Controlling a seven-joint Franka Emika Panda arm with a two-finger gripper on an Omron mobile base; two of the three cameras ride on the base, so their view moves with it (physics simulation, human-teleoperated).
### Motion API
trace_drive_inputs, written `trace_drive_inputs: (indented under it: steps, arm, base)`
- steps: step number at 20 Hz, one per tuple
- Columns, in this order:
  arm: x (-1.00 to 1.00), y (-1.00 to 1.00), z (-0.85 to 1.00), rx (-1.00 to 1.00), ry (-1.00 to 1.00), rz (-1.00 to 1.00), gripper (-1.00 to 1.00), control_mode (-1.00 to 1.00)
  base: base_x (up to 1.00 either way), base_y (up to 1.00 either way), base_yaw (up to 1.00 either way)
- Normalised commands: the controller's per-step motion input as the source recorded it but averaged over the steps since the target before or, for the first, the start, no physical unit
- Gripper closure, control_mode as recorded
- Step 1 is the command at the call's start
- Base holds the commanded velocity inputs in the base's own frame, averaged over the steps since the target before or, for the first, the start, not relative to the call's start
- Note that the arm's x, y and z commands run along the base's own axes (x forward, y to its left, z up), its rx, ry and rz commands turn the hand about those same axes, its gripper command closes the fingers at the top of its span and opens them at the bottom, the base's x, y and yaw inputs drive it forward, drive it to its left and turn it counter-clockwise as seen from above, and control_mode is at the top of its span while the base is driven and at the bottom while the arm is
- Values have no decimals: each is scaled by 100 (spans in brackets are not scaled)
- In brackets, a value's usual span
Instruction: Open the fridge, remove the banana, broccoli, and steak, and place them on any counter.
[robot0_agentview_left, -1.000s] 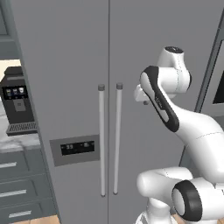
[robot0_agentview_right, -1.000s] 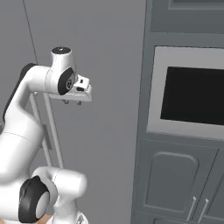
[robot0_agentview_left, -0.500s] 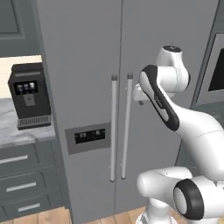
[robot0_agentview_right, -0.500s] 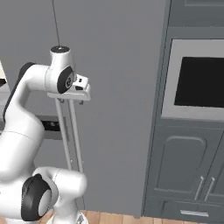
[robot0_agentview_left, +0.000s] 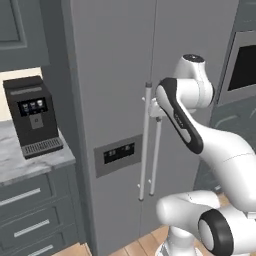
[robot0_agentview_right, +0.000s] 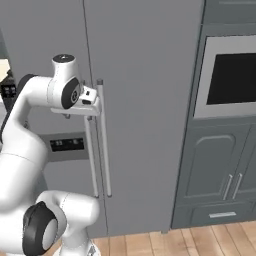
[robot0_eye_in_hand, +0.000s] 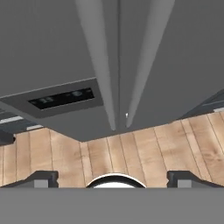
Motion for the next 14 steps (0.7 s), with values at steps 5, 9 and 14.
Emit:
trace_drive_inputs:
  steps: [5,9,14]
  arm:
    - [0,0,0,0,0,0,-100,100]
    - [0,0,0,0,0,0,-100,100]
    - [37,-19,0,2,0,-18,-100,-100]
  base:
    - [0,68,-46]
    - [3,66,-42]
    - [0,0,0]
